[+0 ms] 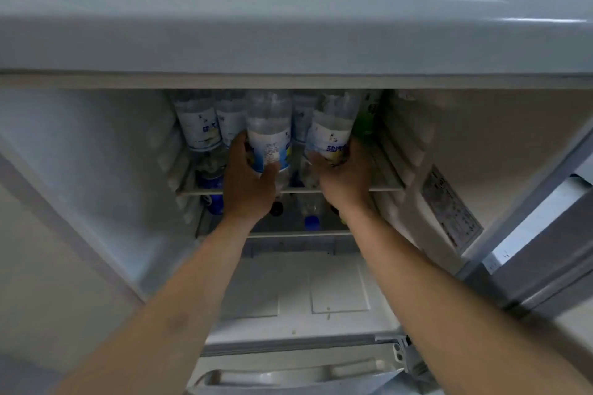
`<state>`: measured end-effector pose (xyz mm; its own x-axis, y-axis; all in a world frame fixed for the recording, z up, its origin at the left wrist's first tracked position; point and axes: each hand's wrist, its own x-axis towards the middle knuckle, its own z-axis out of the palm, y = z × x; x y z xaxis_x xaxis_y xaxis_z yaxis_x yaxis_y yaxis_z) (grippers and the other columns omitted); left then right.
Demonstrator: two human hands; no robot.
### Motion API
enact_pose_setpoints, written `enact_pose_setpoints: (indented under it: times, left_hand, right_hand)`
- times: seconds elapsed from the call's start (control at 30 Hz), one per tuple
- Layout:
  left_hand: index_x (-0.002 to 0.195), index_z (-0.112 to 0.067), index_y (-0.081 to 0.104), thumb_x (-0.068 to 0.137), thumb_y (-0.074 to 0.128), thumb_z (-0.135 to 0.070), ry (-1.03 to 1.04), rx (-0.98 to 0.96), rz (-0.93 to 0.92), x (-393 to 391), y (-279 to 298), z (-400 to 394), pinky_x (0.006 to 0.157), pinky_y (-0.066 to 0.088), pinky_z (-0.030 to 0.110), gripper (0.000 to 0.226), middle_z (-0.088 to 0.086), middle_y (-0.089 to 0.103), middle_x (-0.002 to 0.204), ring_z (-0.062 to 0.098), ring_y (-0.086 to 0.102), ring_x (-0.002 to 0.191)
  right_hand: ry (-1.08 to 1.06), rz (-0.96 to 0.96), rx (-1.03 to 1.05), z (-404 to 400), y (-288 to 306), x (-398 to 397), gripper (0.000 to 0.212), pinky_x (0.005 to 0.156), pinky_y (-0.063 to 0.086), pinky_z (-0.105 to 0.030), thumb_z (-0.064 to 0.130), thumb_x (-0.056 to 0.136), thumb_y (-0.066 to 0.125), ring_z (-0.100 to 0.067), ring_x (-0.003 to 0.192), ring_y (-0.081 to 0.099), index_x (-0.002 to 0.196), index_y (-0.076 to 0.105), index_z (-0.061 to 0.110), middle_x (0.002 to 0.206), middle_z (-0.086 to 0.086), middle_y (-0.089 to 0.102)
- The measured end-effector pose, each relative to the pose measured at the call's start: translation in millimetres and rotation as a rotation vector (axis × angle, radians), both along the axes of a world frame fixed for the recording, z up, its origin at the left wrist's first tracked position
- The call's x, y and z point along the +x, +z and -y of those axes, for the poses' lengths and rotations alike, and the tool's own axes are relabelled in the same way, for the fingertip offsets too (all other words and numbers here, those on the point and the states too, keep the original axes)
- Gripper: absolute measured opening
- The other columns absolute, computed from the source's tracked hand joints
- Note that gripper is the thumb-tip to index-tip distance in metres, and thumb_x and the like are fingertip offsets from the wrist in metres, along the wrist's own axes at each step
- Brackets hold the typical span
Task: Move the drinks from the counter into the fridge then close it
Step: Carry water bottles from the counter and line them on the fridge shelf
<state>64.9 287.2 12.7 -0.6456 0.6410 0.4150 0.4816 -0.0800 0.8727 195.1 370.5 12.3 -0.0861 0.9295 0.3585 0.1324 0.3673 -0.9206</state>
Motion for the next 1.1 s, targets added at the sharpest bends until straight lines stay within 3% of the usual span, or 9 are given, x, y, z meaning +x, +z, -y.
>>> enact_pose_setpoints:
  times: [0.07, 0.13, 0.33, 0.43, 0.6, 0.73, 0.87, 1.0, 1.1]
  left_hand:
    - [0.139, -0.022, 0.042, 0.089, 0.069, -0.019, 0.042, 0.002, 0.011, -14.4, 2.2, 12.7, 0.095, 0.054, 0.043, 0.057, 0.0, 0.057, 0.132, 0.017, 0.059, 0.116]
    - [0.138, -0.02, 0.042, 0.09, 0.069, -0.017, 0.053, 0.016, 0.017, -27.2, 4.3, 22.4, 0.09, 0.055, 0.047, 0.055, 0.003, 0.059, 0.13, 0.022, 0.063, 0.111]
    - [0.135, -0.023, 0.047, 0.089, 0.07, -0.014, 0.129, 0.078, 0.027, -50.7, 5.8, 35.5, 0.085, 0.054, 0.015, 0.052, -0.014, 0.059, 0.119, 0.006, 0.061, 0.108]
    - [0.14, -0.022, 0.044, 0.09, 0.068, -0.014, 0.099, 0.08, 0.066, -57.8, 4.9, 33.5, 0.091, 0.052, 0.016, 0.056, -0.014, 0.057, 0.126, 0.001, 0.057, 0.113]
    - [0.147, -0.019, 0.035, 0.093, 0.064, -0.009, 0.026, 0.072, 0.068, -62.2, 0.0, 32.2, 0.098, 0.05, 0.02, 0.063, -0.005, 0.053, 0.14, 0.009, 0.054, 0.125]
    - [0.154, -0.02, 0.022, 0.091, 0.064, -0.002, -0.013, 0.045, 0.099, -60.3, -9.4, 37.9, 0.109, 0.045, 0.038, 0.078, 0.0, 0.042, 0.152, 0.014, 0.044, 0.138]
    - [0.156, -0.023, 0.014, 0.09, 0.064, 0.001, -0.026, 0.029, 0.105, -53.4, -18.3, 44.2, 0.115, 0.037, 0.043, 0.086, 0.001, 0.03, 0.158, 0.015, 0.032, 0.145]
    - [0.156, -0.022, 0.017, 0.089, 0.065, 0.003, -0.053, 0.058, 0.153, -47.1, -19.9, 49.9, 0.113, 0.04, 0.046, 0.085, 0.001, 0.031, 0.158, 0.016, 0.032, 0.145]
    - [0.151, -0.027, 0.029, 0.089, 0.064, 0.002, -0.071, 0.114, 0.232, -45.4, -22.4, 56.0, 0.106, 0.047, 0.047, 0.077, -0.004, 0.042, 0.151, 0.015, 0.044, 0.137]
  right_hand:
    - [0.074, 0.005, -0.003, 11.5, 0.3, -14.7, 0.056, 0.089, 0.055, -0.027, 0.033, 0.077, 0.083, -0.007, 0.108, 0.065, 0.125, 0.058, 0.023, 0.121, 0.008, 0.068]
    - [0.131, 0.019, -0.001, 21.2, 0.5, -28.6, 0.055, 0.09, 0.055, -0.027, 0.032, 0.078, 0.082, -0.008, 0.109, 0.065, 0.126, 0.057, 0.023, 0.123, 0.006, 0.067]
    - [0.184, -0.003, -0.036, 42.9, 2.0, -68.3, 0.059, 0.086, 0.05, -0.015, 0.028, 0.078, 0.082, -0.006, 0.11, 0.062, 0.13, 0.054, 0.02, 0.127, 0.004, 0.064]
    - [0.178, -0.008, -0.038, 44.8, 3.9, -82.0, 0.061, 0.095, 0.055, -0.032, 0.024, 0.078, 0.082, -0.014, 0.115, 0.062, 0.13, 0.052, 0.015, 0.128, -0.003, 0.062]
    - [0.135, -0.017, -0.012, 48.0, 0.8, -91.2, 0.067, 0.098, 0.053, -0.043, 0.02, 0.078, 0.082, -0.021, 0.121, 0.058, 0.135, 0.049, 0.01, 0.132, -0.009, 0.057]
    - [0.14, -0.015, -0.02, 49.6, 0.2, -90.4, 0.068, 0.099, 0.052, -0.043, 0.022, 0.079, 0.082, -0.02, 0.122, 0.058, 0.136, 0.047, 0.011, 0.134, -0.008, 0.056]
    - [0.131, -0.006, -0.034, 51.1, 0.7, -89.3, 0.069, 0.099, 0.053, -0.041, 0.025, 0.078, 0.082, -0.018, 0.12, 0.059, 0.136, 0.047, 0.014, 0.133, -0.006, 0.057]
    - [0.121, 0.032, -0.038, 52.3, 2.1, -89.7, 0.069, 0.101, 0.052, -0.039, 0.028, 0.079, 0.082, -0.016, 0.121, 0.058, 0.137, 0.046, 0.018, 0.135, -0.003, 0.056]
    - [0.063, 0.061, -0.031, 55.6, -0.1, -85.8, 0.068, 0.098, 0.051, -0.031, 0.03, 0.081, 0.08, -0.014, 0.121, 0.056, 0.139, 0.045, 0.022, 0.137, -0.002, 0.053]
